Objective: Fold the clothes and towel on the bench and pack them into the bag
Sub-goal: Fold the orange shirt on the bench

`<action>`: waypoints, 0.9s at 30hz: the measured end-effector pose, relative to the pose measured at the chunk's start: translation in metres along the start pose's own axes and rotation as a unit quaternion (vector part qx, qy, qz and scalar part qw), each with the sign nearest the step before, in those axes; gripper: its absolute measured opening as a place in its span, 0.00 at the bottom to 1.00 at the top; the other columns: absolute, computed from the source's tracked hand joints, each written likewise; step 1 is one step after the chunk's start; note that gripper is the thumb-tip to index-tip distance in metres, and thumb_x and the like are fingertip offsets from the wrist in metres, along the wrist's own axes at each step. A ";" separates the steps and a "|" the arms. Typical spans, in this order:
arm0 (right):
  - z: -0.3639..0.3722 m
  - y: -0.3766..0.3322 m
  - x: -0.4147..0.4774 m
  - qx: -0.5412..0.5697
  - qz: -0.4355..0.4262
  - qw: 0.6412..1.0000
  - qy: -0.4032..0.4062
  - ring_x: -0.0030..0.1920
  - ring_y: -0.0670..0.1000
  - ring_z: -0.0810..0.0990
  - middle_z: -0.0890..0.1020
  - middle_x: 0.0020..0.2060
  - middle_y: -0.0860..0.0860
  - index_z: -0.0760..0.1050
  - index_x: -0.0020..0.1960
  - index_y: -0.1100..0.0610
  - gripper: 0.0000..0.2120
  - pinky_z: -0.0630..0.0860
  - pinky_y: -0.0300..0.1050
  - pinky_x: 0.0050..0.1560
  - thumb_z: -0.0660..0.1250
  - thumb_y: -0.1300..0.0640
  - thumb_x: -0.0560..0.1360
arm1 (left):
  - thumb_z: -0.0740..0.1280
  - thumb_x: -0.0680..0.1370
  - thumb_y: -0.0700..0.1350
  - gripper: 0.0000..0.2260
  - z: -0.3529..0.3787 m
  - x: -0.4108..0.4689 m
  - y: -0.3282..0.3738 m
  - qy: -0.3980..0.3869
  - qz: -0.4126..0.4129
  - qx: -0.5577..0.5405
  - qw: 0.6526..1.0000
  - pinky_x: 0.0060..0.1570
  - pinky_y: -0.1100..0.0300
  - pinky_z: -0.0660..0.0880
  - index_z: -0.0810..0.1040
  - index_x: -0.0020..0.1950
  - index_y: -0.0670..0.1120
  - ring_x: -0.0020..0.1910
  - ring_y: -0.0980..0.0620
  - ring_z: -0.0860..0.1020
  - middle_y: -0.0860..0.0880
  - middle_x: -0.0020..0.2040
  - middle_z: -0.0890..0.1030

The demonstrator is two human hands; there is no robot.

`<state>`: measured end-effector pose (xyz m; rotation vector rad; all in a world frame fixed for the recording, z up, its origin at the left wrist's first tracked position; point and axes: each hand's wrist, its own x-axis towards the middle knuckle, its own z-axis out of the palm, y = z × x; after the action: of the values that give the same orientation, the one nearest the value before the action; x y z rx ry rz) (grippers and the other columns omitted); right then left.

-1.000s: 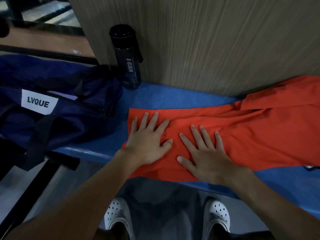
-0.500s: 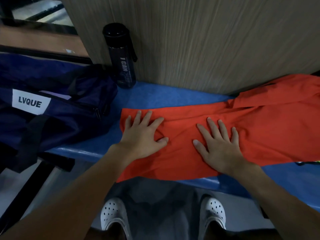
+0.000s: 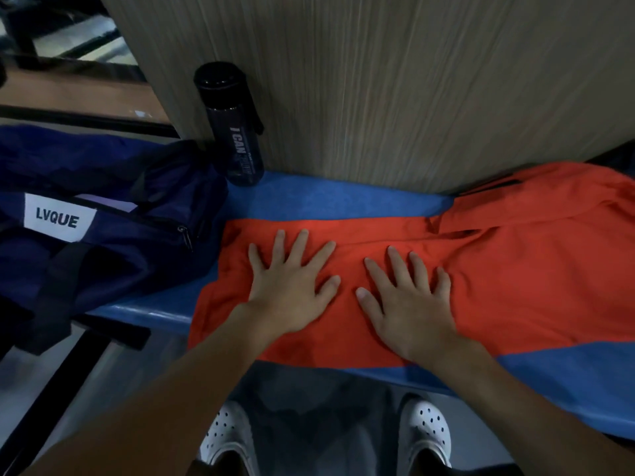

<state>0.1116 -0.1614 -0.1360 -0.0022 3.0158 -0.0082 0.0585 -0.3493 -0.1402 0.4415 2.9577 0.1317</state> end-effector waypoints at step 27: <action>0.012 0.028 -0.051 0.064 0.133 0.989 0.003 0.79 0.57 0.41 0.44 0.80 0.52 0.43 0.79 0.41 0.30 0.41 0.69 0.73 0.37 0.35 0.78 | 0.42 0.74 0.62 0.33 0.003 -0.018 0.032 0.033 0.198 0.057 0.978 0.76 0.38 0.42 0.50 0.80 0.60 0.80 0.49 0.41 0.51 0.82 0.45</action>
<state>0.1639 -0.1338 -0.1413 0.4126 2.9893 -0.1756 0.0849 -0.3240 -0.1368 1.0587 2.9097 0.0209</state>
